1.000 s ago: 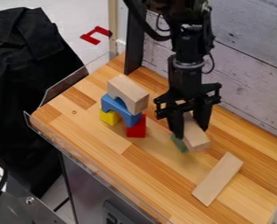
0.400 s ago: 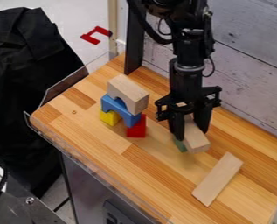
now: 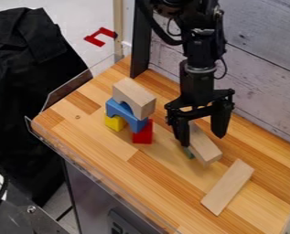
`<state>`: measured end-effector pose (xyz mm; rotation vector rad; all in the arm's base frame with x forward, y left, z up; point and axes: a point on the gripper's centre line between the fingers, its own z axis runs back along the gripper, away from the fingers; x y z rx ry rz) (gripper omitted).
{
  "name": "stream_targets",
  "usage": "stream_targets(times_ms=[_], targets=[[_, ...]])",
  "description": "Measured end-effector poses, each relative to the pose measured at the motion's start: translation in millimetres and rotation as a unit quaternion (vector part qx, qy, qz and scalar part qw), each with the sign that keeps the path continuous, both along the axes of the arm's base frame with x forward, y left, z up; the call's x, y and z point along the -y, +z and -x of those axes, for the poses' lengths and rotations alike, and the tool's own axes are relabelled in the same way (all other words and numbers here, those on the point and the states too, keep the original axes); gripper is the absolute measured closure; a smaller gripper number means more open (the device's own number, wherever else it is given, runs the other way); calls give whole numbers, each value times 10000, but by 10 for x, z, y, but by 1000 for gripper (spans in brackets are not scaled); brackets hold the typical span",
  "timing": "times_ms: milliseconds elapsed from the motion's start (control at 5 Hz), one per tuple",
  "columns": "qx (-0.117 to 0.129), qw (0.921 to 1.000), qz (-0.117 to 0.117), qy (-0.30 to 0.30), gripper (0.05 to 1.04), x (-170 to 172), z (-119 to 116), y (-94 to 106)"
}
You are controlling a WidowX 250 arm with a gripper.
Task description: Take the Rectangular block and put it on top of the cube
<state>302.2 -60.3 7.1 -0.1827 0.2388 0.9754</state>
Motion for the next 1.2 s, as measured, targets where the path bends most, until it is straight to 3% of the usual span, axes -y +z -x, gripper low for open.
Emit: stream_targets(times_ms=[200, 400, 600, 800, 1000, 1200], targets=[[5, 10000, 42, 31, 84, -21, -6, 3], [398, 9990, -71, -167, 84, -63, -67, 337], [794, 9946, -400, -534, 84, -160, -161, 731], [1639, 9807, -510, -933, 84, -207, -116, 963], [1483, 9733, -478, -1685, 84, -375, 254, 952], [1219, 9605, -126, -2497, 84, -549, 219, 848]])
